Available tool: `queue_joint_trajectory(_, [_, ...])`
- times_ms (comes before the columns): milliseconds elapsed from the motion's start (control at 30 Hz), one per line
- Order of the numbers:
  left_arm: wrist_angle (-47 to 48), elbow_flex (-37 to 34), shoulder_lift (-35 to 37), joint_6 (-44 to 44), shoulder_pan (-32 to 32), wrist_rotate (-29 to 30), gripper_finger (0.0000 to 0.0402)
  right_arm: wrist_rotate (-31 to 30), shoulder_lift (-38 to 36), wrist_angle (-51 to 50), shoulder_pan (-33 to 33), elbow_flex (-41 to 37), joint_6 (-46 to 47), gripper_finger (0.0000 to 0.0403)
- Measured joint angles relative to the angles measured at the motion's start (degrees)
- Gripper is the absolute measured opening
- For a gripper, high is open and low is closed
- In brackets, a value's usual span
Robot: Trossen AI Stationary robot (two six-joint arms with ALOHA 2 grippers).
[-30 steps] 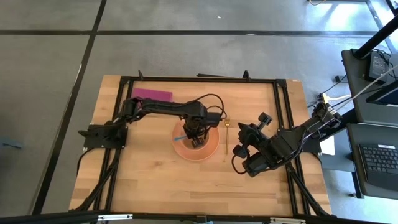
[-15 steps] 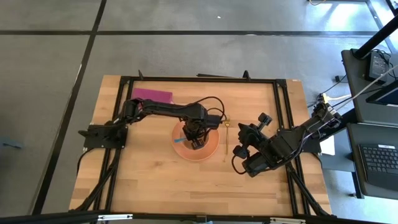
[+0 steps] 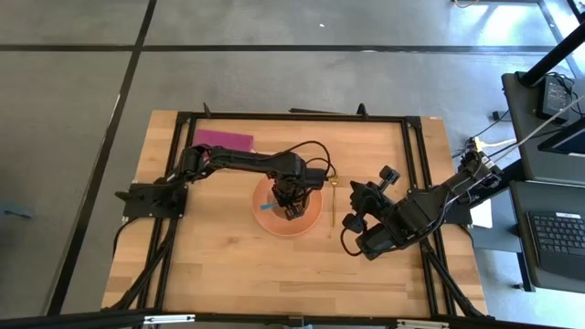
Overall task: Set table place
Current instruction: Put the blue spoon into the light orange bowl, then return to Home Position
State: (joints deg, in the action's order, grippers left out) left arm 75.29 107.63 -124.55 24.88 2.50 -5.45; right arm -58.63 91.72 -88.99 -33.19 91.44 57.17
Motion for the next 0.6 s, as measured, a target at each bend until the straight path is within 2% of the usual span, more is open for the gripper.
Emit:
queue_joint_trajectory(167, [0.0, 0.0, 0.0, 0.0, 0.0, 0.4, 0.0022, 0.0, 0.0, 0.0, 0.0, 0.0, -0.2, 0.0012])
queue_joint_trajectory(600, [0.1, 0.0, 0.0, 0.0, 0.1, 0.5, 0.0092, 0.0, 0.0, 0.0, 0.0, 0.0, -0.2, 0.0012])
